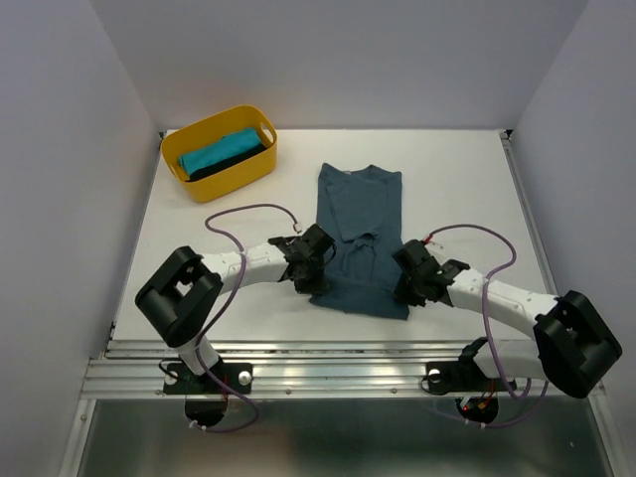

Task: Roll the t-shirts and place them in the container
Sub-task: Roll the T-shirt to the center of the board.

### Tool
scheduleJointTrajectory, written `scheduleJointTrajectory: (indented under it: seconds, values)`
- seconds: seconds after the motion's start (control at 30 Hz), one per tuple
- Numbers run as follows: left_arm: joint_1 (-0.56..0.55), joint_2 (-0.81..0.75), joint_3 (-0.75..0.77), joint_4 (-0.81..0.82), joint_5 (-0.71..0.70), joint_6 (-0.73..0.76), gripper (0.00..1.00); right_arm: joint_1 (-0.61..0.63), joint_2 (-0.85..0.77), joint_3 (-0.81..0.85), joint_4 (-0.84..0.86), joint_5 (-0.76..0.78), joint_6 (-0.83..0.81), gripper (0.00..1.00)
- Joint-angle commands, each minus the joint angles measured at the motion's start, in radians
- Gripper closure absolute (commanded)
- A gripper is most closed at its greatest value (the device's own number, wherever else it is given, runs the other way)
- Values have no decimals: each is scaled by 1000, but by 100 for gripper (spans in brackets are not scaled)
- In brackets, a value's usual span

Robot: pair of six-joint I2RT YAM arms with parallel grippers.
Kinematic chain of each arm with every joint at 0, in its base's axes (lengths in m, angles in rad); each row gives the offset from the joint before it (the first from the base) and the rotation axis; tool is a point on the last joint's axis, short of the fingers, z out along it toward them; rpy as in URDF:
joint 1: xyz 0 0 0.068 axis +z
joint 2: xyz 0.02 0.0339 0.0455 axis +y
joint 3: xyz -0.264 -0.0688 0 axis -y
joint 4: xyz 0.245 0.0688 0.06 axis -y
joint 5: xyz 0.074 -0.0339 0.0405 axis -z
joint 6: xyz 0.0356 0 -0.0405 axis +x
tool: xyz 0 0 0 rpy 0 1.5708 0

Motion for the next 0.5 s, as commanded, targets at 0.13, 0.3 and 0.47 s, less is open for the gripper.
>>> scheduleJointTrajectory:
  seconds: [0.13, 0.3, 0.47]
  values:
    - [33, 159, 125, -37, -102, 96, 100, 17, -127, -258, 139, -71, 152, 88]
    - [44, 227, 252, -44, -109, 153, 100, 38, -219, -283, 122, -70, 201, 87]
    - [44, 268, 343, -103, -152, 176, 100, 49, -208, -251, 110, -75, 192, 87]
